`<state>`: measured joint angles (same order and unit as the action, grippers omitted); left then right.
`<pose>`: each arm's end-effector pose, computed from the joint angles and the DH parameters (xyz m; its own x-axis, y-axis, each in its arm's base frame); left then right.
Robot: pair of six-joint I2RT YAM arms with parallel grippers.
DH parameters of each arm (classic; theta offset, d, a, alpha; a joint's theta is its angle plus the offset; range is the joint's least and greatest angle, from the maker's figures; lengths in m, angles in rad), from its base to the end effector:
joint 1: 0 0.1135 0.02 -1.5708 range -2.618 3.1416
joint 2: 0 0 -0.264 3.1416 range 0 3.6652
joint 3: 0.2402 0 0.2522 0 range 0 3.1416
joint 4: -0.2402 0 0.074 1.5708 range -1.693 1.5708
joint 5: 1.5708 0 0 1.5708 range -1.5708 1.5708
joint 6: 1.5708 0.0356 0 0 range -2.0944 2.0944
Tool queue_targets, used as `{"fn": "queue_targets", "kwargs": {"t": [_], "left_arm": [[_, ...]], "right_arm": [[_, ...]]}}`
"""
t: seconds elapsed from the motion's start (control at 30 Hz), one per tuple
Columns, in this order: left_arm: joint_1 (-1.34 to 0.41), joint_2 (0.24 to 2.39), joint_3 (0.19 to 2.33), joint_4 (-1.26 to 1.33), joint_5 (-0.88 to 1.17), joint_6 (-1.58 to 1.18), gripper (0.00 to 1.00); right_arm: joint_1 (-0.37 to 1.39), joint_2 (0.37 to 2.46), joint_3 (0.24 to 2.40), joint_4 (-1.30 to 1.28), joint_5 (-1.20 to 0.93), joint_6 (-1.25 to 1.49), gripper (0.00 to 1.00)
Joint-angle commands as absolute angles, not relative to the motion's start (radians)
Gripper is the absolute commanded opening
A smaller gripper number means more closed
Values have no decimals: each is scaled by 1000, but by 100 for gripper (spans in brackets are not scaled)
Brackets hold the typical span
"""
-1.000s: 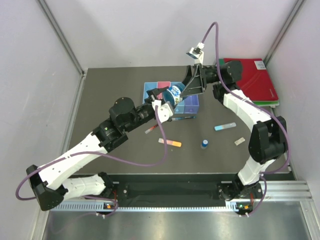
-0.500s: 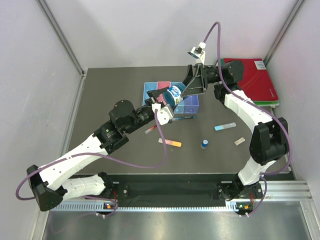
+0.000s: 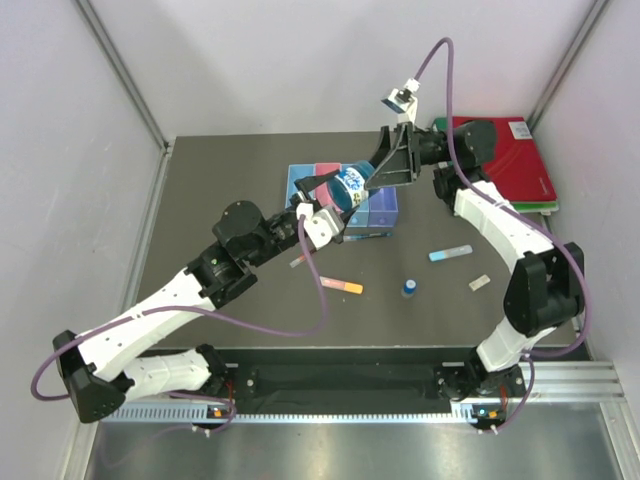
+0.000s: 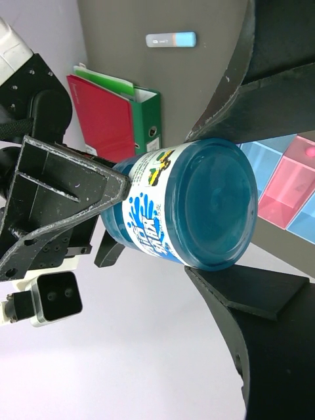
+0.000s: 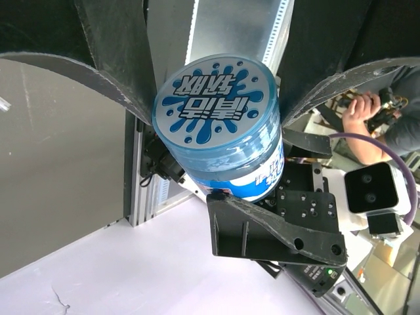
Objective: Sort the stationery into containers
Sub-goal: Place the stationery in the storage box.
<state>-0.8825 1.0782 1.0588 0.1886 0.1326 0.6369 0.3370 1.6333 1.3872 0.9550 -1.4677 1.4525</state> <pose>0.1545 -0.1953 0.4198 0.5905 0.2100 -0.7792 0.6184 0.5026 0.6041 0.3164 0.1484 0.4261 -0.6689 -0.1261 -0.7326 -0.6982 -0.2318 0.6774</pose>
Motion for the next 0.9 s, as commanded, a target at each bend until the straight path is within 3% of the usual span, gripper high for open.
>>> {"fn": "queue_targets", "kwargs": {"t": [0.0,0.4,0.87], "left_arm": [[-864,1121,1095,242,87,609,0],[-890,1138,1154,262,164,617,0],[-893,1089,1140,190,172,667,0]], "right_arm": [[379,1522,1419,986,-1532,1534,68],[390,1474,1446,993,-1552,1543,89],[364,1480,1439,966,-1566,1522,80]]}}
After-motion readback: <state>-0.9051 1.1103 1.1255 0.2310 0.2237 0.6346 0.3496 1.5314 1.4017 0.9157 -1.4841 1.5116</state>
